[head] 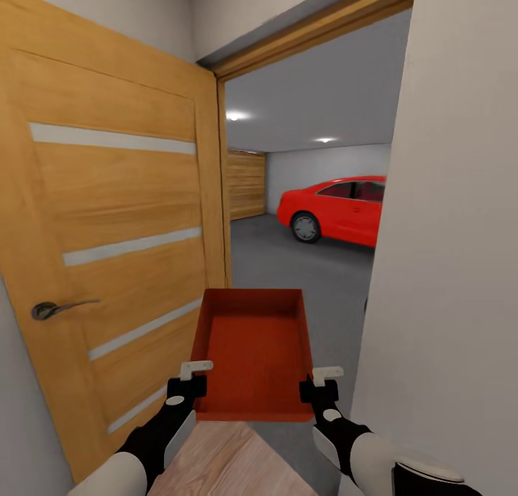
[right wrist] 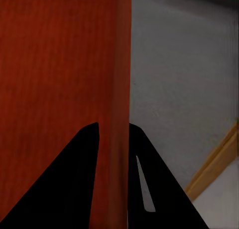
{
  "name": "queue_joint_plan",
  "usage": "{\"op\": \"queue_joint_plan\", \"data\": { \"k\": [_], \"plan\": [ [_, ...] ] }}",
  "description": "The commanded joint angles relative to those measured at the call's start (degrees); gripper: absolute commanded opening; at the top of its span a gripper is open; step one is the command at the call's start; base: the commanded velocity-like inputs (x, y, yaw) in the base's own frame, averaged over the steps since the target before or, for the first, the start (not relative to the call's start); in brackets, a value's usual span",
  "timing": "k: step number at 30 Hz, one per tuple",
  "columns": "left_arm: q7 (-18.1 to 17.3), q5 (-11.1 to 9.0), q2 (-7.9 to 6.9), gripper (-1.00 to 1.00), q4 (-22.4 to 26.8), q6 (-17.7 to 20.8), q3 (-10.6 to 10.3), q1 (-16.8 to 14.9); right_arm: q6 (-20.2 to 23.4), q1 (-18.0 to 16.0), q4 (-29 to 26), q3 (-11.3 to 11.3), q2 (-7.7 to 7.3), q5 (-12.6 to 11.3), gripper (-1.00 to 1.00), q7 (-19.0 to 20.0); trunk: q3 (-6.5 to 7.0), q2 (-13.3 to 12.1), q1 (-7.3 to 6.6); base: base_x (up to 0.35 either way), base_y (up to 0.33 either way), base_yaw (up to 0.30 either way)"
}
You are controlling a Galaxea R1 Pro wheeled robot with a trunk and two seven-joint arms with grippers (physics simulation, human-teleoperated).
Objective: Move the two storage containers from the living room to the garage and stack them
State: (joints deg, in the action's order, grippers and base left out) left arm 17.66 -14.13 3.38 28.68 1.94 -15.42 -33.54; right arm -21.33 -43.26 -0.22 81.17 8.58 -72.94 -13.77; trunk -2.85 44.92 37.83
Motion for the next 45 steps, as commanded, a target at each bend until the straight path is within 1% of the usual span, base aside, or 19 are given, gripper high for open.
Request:
{"op": "queue_joint_plan", "data": {
  "k": [1,11,45],
  "plan": [
    [0.65,-2.57,-0.13,-1.00,0.06,0.25,2.90,-0.09,-0.55,-0.07,-0.07,-1.04,-0.05,0.52,-1.00,-0.29,-0.09,0.08,0.04,0.223,0.235,-0.172],
    [0.62,-2.57,-0.13,-1.00,0.06,0.25,2.86,-0.04,-0.55,-0.07,-0.05,-1.02,-0.11,0.61,-1.00,-0.05,-0.09,0.08,0.04,0.223,0.235,-0.078],
    [0.62,-2.57,-0.13,-1.00,0.06,0.25,2.85,-0.06,-0.55,-0.07,-0.07,-1.10,-0.05,0.54,-1.00,-0.11,-0.09,0.08,0.04,0.230,0.235,-0.282]
  ]
}}
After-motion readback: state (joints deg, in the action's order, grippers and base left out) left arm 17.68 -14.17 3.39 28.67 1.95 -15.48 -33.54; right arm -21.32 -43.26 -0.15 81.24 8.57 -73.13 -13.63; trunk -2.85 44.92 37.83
